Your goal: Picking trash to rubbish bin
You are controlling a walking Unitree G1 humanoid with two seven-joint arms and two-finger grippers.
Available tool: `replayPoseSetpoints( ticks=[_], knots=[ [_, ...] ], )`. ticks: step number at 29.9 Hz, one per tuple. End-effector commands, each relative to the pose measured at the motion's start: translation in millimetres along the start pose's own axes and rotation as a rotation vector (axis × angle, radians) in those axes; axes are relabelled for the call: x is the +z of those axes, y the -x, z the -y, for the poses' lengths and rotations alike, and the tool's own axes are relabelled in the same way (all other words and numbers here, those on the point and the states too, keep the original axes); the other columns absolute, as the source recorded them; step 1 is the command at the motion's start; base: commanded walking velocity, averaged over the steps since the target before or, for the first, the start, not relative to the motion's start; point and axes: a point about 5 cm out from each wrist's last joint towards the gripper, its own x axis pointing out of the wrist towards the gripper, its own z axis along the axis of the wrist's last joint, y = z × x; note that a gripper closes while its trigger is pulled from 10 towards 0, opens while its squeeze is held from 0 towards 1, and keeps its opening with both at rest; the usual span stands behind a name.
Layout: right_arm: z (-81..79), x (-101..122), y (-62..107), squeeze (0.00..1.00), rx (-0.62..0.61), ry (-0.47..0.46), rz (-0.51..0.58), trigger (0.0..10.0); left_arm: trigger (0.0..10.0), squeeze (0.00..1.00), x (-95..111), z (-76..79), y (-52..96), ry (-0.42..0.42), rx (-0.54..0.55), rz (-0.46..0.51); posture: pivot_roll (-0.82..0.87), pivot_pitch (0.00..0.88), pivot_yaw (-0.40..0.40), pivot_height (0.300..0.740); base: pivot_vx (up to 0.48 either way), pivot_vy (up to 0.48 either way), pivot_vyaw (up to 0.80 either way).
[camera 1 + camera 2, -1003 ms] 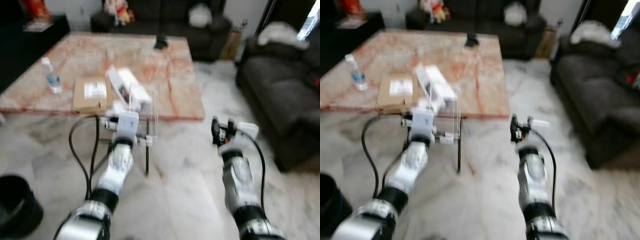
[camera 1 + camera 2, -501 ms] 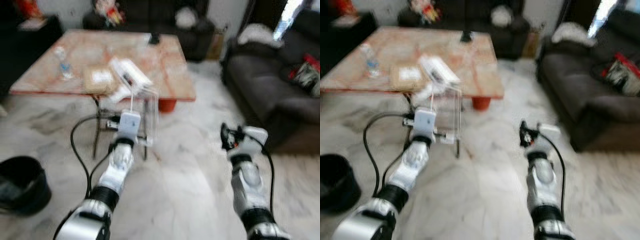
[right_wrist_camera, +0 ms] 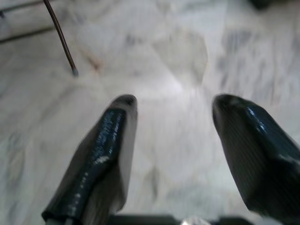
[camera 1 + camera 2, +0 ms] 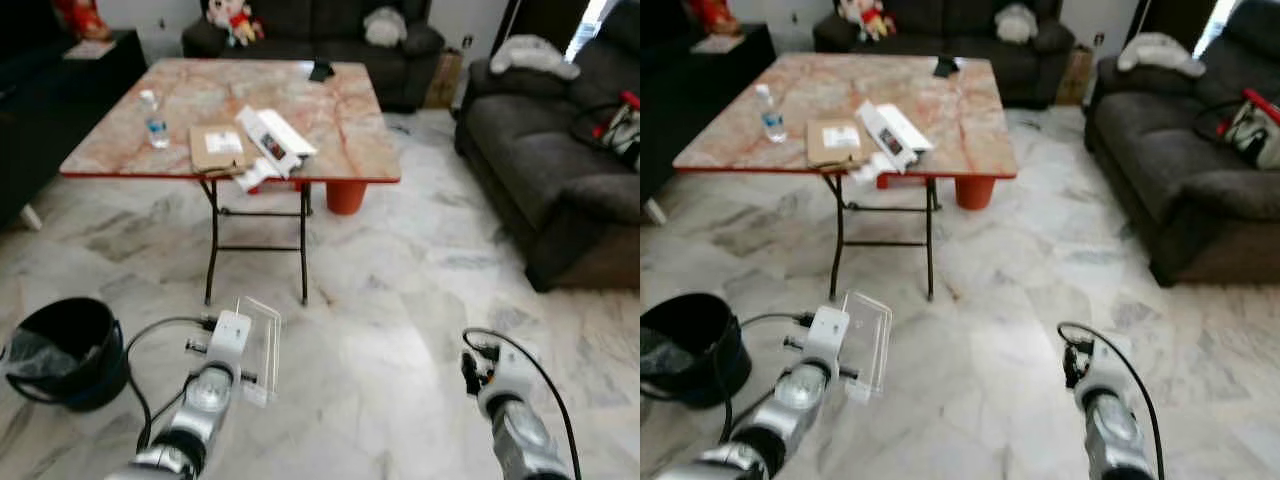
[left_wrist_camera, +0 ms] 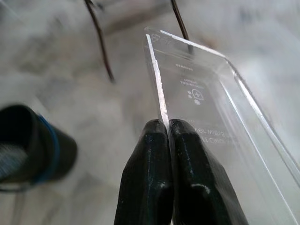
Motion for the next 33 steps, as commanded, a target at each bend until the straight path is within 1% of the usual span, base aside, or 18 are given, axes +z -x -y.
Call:
replayPoseSetpoints(
  ticks=[1, 2, 3, 4, 5, 6, 7, 9, 12, 17, 21, 26, 33],
  knots=[
    [6.3, -9.0, 2.7, 0.00, -0.029, -0.041, -0.045, 10.0, 10.0, 0.00, -11.6, 1.1, 2.6, -0.004, -0.016, -0.053, 0.06, 0.000, -0.064, 0.740, 0.000, 0.000, 0.00],
    [7.7, -16.8, 5.2, 0.00, -0.037, -0.038, -0.080, 10.0, 10.0, 0.00, -18.7, 1.2, 4.8, -0.007, -0.014, -0.079, 0.06, 0.000, -0.064, 0.740, 0.000, 0.000, 0.00],
    [9.5, -32.0, 10.7, 0.00, -0.045, -0.032, -0.141, 10.0, 10.0, 0.00, -34.5, 1.7, 10.0, -0.005, -0.015, -0.140, 0.06, 0.000, -0.064, 0.740, 0.000, 0.000, 0.00],
    [9.5, -32.0, 10.7, 0.00, -0.045, -0.032, -0.141, 10.0, 10.0, 0.00, -34.5, 1.7, 10.0, -0.005, -0.015, -0.140, 0.06, 0.000, -0.064, 0.740, 0.000, 0.000, 0.00],
    [9.5, -44.6, 15.7, 0.00, -0.047, -0.038, -0.189, 10.0, 10.0, 0.00, -52.0, 1.9, 16.6, -0.012, -0.016, -0.212, 0.06, 0.000, -0.064, 0.740, 0.000, 0.000, 0.00],
    [9.1, -51.2, 18.6, 0.00, -0.045, -0.042, -0.210, 10.0, 10.0, 0.00, -64.3, 1.9, 21.9, -0.005, -0.014, -0.260, 0.07, 0.000, -0.067, 0.740, 0.000, 0.000, 0.00],
    [7.9, -54.9, 20.1, 0.00, -0.040, -0.053, -0.220, 10.0, 10.0, 0.00, -73.2, 1.9, 26.2, 0.013, -0.013, -0.292, 0.07, 0.000, -0.067, 0.740, 0.000, 0.000, 0.00],
    [6.8, -59.1, 22.0, 0.00, -0.038, -0.074, -0.232, 10.0, 10.0, 0.00, -84.2, 1.7, 31.8, 0.012, -0.012, -0.333, 0.07, 0.000, -0.067, 0.740, 0.000, 0.000, 0.00],
    [8.1, -66.0, 25.4, 0.00, -0.045, -0.063, -0.261, 10.0, 10.0, 0.00, -91.0, 1.8, 35.7, 0.023, -0.009, -0.350, 0.06, 0.000, -0.071, 0.740, 0.000, 0.000, 0.00],
    [8.6, -67.2, 26.0, 0.00, -0.041, -0.046, -0.269, 10.0, 10.0, 0.00, -90.5, 1.3, 35.4, 0.029, -0.004, -0.350, 0.06, 0.000, -0.071, 0.740, 0.000, 0.000, 0.00],
    [7.8, -65.3, 25.2, 0.00, -0.027, -0.034, -0.258, 10.0, 10.0, 0.00, -88.2, 1.3, 34.2, 0.028, -0.003, -0.343, 0.07, 0.000, -0.078, 0.740, 0.000, 0.000, 0.80],
    [8.1, -64.6, 24.8, 0.00, -0.030, -0.041, -0.258, 10.0, 10.0, 0.00, -86.7, 4.1, 33.6, 0.027, -0.010, -0.339, 0.07, 0.000, -0.080, 0.740, 0.000, 0.000, 0.80],
    [8.0, -66.0, 25.5, 0.00, -0.024, -0.027, -0.265, 10.0, 10.0, 0.00, -89.1, 4.1, 35.0, 0.026, -0.005, -0.345, 0.07, 0.000, -0.080, 0.740, 0.000, 0.000, 0.80]
  ],
)
